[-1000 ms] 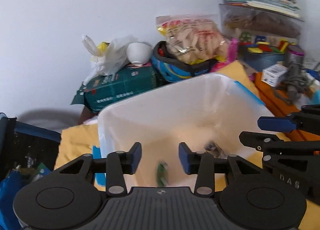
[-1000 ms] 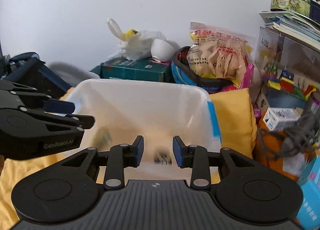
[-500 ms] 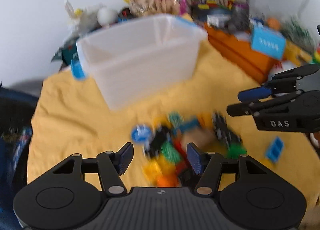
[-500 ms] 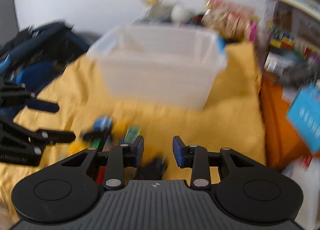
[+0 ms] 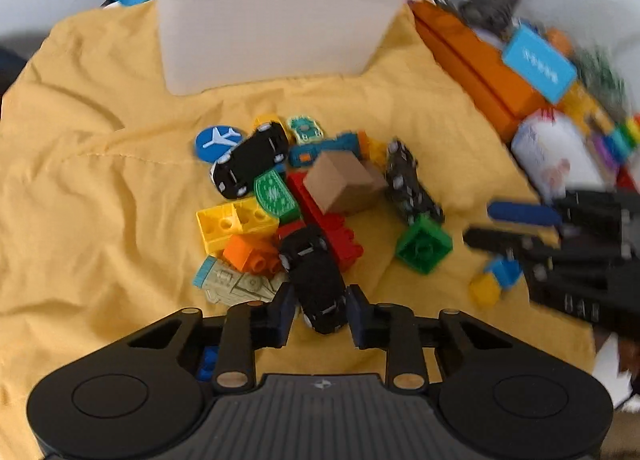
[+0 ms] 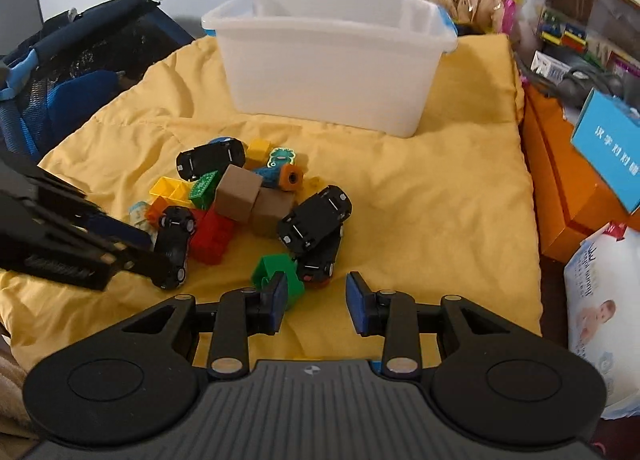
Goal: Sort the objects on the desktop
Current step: 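Lift both cars over the white bin and release them, then grasp the white race car with the left tool while the right tool grasps the silver car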
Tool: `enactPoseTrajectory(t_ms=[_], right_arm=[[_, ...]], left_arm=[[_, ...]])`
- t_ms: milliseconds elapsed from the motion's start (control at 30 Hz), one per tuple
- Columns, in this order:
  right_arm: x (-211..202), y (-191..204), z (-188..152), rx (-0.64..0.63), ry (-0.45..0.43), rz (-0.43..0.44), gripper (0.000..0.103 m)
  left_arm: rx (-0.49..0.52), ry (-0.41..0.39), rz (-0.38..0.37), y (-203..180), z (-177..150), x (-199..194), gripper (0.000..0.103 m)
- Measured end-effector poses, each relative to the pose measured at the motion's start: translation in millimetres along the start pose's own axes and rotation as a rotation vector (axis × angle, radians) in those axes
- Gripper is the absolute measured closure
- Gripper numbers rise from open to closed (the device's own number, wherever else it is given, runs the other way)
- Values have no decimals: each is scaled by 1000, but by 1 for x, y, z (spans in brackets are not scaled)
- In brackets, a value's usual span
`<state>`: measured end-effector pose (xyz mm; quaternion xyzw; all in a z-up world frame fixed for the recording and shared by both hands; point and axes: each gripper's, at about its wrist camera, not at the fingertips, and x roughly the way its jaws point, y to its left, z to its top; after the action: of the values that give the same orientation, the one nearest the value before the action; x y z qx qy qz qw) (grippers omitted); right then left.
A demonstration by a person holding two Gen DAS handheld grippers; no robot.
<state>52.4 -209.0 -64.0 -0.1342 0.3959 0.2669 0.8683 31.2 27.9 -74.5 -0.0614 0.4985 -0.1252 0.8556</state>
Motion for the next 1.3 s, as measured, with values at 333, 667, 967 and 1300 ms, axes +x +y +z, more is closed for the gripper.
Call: enactPoseTrajectory(t_ms=[333,667,967,1300], right_arm=[[-3,-3,-11,1,-6,-2,67],[27,-4,26,24,-39,3,67],[57,13,34,-67,15,-76,96],[37,-20,23,7,-30,-85,64]], left_arm=[[53,-17,24,-15,6,4,85],[366,18,284,-42,-32,-10,84],[379,9,128,-51,-43,-20,75],[350,7,127,-48,-41,-19,69]])
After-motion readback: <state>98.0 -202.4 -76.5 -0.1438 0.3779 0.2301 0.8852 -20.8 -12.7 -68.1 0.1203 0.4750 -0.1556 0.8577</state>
